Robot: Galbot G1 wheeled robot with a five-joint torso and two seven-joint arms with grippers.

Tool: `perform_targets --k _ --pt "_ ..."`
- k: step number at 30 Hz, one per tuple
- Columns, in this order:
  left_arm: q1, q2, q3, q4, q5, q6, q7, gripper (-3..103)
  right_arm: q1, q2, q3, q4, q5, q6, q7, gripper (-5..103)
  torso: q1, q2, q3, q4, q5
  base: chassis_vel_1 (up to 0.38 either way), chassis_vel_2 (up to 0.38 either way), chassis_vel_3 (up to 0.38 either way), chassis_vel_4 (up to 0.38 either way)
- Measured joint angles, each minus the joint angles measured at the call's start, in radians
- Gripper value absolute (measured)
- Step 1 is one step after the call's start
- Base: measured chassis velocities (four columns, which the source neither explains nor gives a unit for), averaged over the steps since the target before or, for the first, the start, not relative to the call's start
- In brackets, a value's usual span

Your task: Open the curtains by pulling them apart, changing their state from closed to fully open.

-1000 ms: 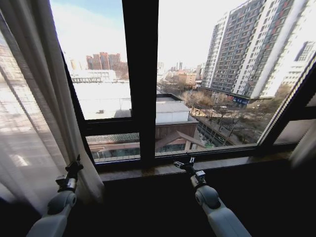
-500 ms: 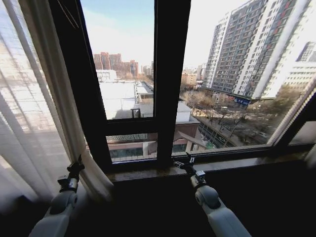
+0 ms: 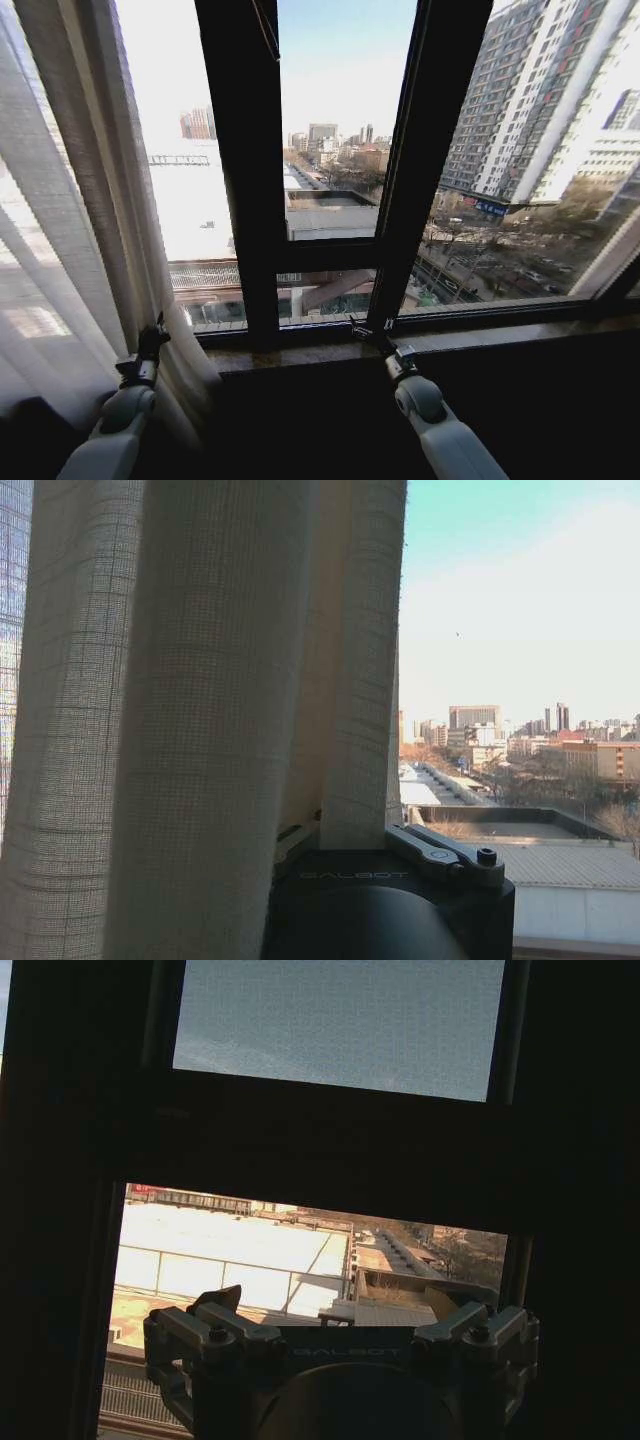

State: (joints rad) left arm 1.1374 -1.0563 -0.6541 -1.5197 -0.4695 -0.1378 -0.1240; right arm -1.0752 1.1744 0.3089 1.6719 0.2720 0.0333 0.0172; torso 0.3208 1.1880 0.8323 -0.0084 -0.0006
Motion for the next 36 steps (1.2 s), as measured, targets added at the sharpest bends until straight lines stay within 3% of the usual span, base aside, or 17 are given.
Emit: perform_targets --k 6,15,22,36 --pt "0.005 0.002 -0.002 -0.006 0.000 -0.001 -0.001 0 0.000 -0.001 0.000 0.000 0.000 0.000 0.000 100 0.000 0.000 0.000 -0.0014 0.0013 -0.006 -0.012 0.001 0.005" --pt "0.015 0.003 -0.008 -0.011 0.000 -0.008 -0.005 0 0.000 0.000 0.000 0.000 0.000 0.000 0.000 100 0.000 0.000 0.000 0.0000 0.0001 -0.008 -0.005 0.004 0.002" --pt "0.010 0.003 -0.007 -0.011 0.000 -0.008 -0.007 0 0.000 0.000 0.000 0.000 0.000 0.000 0.000 100 0.000 0.000 0.000 -0.0006 0.0006 0.097 0.080 -0.100 -0.073" --pt "0.001 0.006 -0.003 -0.002 -0.001 -0.008 -0.007 0 0.000 0.000 0.000 0.000 0.000 0.000 0.000 100 0.000 0.000 0.000 -0.0003 0.0006 0.234 0.240 -0.243 -0.247"
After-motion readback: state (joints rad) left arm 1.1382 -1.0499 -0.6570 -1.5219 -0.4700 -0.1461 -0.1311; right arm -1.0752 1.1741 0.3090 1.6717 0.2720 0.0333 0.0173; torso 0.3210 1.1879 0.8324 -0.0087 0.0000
